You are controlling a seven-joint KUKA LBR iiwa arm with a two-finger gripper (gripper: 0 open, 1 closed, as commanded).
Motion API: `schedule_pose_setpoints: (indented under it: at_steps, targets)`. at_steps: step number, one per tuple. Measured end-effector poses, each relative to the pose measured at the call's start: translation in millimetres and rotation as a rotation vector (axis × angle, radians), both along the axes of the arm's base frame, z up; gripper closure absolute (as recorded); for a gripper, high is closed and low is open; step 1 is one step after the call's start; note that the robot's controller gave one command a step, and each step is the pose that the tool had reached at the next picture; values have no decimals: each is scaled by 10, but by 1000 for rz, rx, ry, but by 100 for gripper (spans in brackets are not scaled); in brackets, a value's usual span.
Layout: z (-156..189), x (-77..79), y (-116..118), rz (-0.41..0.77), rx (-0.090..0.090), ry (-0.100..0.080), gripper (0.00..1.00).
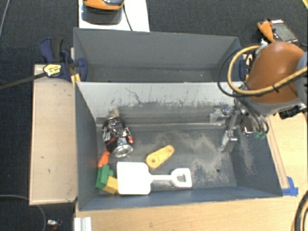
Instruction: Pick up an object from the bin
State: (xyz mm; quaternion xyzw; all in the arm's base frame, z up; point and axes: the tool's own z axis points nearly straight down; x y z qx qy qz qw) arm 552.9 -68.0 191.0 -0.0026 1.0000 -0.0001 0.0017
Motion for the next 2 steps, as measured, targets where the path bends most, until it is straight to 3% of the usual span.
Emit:
schedule_pose_setpoints:
  at_steps: [1,2]
  targets:
    - [-430,-319,367,-52,0,-5,0]
    - [-633,-712,307,-61,-1,-10,0]
